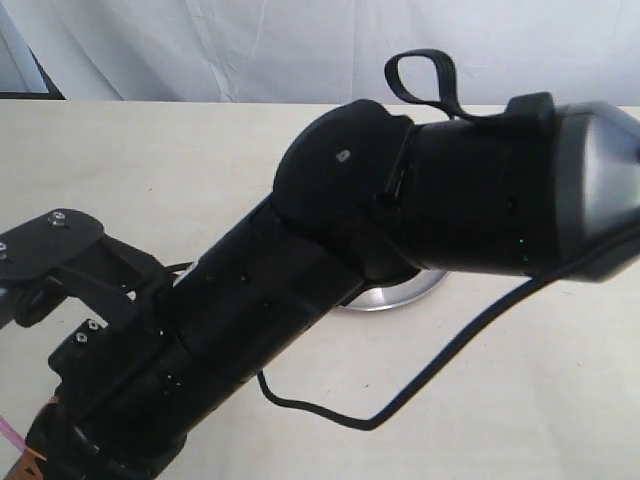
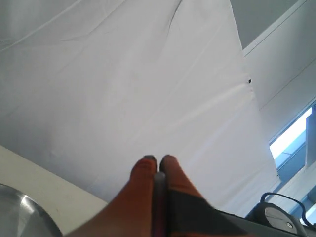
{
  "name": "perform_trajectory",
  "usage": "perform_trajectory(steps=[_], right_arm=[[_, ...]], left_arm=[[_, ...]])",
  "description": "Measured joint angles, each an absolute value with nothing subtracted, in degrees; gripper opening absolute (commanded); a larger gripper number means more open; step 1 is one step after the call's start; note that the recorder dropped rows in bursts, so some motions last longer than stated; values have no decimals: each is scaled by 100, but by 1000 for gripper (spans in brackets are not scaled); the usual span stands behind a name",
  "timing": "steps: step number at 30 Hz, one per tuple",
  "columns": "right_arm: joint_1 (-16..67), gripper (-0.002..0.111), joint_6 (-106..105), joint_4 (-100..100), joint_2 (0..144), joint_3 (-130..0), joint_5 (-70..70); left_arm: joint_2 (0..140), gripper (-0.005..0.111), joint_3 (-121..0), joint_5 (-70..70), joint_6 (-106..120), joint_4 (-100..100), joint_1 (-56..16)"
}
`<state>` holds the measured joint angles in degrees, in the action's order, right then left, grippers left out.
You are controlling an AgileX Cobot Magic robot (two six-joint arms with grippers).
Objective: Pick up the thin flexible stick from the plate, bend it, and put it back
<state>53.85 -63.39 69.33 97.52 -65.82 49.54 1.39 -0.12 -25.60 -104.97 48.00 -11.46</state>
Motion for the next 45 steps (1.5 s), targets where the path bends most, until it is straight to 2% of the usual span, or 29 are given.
perform_trajectory(steps=[2,7,9,15,22,30,33,35,36,45], right_arm=[[5385,0,-6339,6933,9793,-6587,4903],[5385,0,-6316,6867,9845,-6587,4855],[5385,0,-6316,6840,9845,-6587,4855],[5385,0,-6316,6944,9845,-6587,4615],[5385,0,-6316,7134,9770,-6652,3748],[5385,0,-6316,7214,9747,-7174,3593],[5385,0,-6316,7188,9747,-7214,3646],[5385,0,-6316,7203,9747,-7214,3732],[5385,0,-6316,7227,9747,-7214,3819],[5288,0,-6316,7400,9747,-7214,4693]], left_arm=[[139,6,-12,-2484,-10488,4800,-1146],[139,35,-12,-2313,-10488,4824,-1146],[139,43,-12,-2313,-10488,4824,-1146],[139,47,-12,-2420,-10586,4966,-1146],[139,41,-12,-2775,-10993,5558,-1146],[139,31,-12,-3220,-11561,6275,-1146],[139,18,-12,-3234,-11586,6299,-1146],[139,3,-12,-3234,-11586,6353,-1146],[139,0,-12,-3234,-11586,6399,-1146],[131,0,-69,-3652,-11637,6950,-1146]])
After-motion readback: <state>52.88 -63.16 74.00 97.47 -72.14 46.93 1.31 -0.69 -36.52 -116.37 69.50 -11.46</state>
